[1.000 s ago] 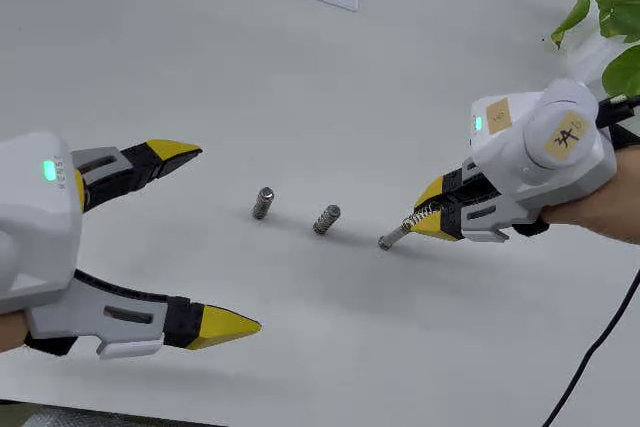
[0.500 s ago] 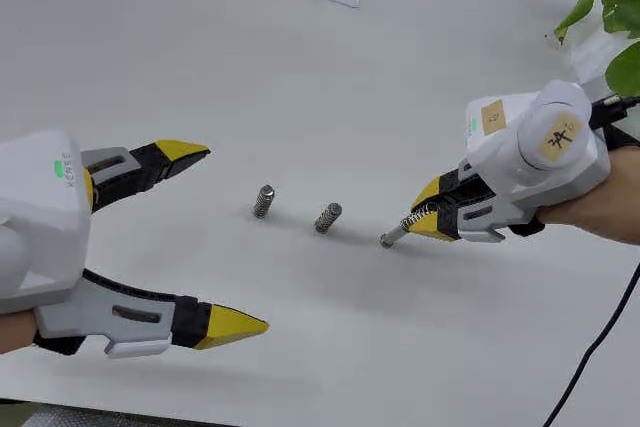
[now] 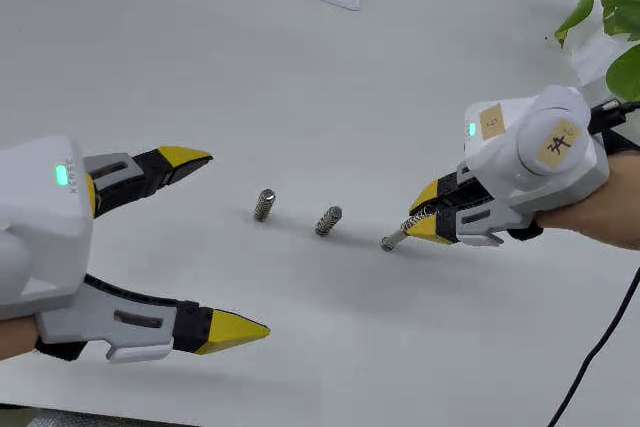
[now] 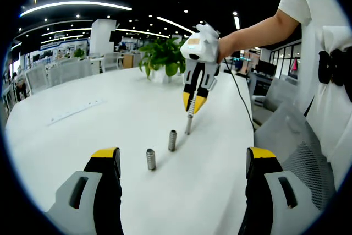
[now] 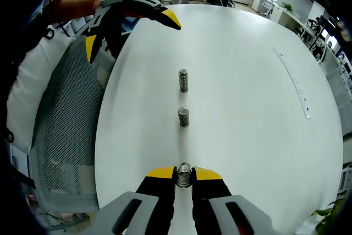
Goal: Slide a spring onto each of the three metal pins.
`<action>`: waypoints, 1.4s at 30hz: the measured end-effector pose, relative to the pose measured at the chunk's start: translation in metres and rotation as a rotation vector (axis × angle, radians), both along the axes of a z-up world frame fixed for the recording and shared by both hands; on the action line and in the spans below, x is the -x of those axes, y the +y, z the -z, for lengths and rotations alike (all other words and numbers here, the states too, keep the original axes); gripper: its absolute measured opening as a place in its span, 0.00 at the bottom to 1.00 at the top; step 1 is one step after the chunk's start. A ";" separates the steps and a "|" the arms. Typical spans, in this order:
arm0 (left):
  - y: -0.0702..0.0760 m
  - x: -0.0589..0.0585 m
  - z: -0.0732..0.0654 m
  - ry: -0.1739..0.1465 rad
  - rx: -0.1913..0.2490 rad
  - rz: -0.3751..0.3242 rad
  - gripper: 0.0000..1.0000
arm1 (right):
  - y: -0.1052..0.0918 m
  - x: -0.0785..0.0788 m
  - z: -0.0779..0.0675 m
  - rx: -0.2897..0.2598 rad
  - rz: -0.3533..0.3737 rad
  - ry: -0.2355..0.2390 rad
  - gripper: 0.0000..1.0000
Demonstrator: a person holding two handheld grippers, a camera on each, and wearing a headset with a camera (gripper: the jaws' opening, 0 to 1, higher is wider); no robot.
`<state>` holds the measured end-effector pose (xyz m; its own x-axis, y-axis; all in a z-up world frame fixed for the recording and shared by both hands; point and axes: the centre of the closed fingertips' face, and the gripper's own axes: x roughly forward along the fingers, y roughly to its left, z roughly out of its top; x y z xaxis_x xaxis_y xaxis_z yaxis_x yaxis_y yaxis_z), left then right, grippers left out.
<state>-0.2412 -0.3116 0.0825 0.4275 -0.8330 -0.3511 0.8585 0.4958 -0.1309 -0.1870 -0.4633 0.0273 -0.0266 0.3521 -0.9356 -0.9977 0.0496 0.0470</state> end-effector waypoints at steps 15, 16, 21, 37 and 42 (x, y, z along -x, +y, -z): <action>-0.004 -0.001 -0.001 0.000 0.003 0.008 0.93 | -0.003 -0.002 0.004 -0.008 0.011 0.002 0.07; -0.004 -0.001 -0.001 0.001 0.002 0.008 0.93 | -0.003 -0.002 0.004 -0.010 0.012 0.001 0.07; -0.004 -0.001 -0.001 0.002 0.004 0.007 0.93 | -0.001 0.000 0.003 -0.020 0.018 -0.004 0.07; -0.004 -0.001 -0.001 0.006 0.005 0.004 0.92 | 0.001 0.004 0.012 -0.046 0.037 -0.023 0.07; -0.003 -0.001 0.000 0.006 0.001 0.005 0.92 | 0.001 0.004 0.017 -0.058 0.049 -0.028 0.07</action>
<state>-0.2406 -0.3147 0.0825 0.4213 -0.8354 -0.3530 0.8601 0.4914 -0.1366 -0.1907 -0.4620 0.0104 0.0181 0.4055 -0.9139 -0.9951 0.0963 0.0230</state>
